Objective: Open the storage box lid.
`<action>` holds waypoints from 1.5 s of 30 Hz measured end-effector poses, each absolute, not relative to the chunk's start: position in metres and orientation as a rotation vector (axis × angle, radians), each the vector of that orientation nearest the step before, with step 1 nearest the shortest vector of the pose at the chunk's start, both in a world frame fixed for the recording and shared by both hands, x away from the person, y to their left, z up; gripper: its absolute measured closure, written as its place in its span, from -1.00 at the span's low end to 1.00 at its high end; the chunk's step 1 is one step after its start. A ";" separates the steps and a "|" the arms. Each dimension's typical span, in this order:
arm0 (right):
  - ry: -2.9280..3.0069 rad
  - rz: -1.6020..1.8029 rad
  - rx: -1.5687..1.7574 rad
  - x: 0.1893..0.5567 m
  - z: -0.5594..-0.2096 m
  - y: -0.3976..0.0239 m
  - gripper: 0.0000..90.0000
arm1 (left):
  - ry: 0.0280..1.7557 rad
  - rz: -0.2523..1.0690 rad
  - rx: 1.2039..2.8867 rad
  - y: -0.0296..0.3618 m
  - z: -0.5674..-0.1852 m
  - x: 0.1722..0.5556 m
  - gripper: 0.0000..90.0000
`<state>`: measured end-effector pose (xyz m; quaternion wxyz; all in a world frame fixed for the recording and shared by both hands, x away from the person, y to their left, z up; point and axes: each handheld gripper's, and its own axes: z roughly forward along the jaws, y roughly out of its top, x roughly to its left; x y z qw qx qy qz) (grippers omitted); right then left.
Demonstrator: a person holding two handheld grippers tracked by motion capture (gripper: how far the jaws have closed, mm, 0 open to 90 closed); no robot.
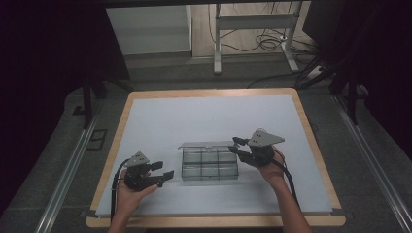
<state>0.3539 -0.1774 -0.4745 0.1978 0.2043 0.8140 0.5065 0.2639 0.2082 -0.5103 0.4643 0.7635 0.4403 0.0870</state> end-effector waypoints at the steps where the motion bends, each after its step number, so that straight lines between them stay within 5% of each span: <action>1: 2.275 1.429 0.579 0.355 -0.474 -0.177 0.37 | 1.083 0.213 1.876 0.208 -0.511 0.264 -0.22; 45: 2.264 1.449 0.652 0.381 -0.461 -0.177 0.57 | 1.106 0.212 1.879 0.211 -0.515 0.266 -0.24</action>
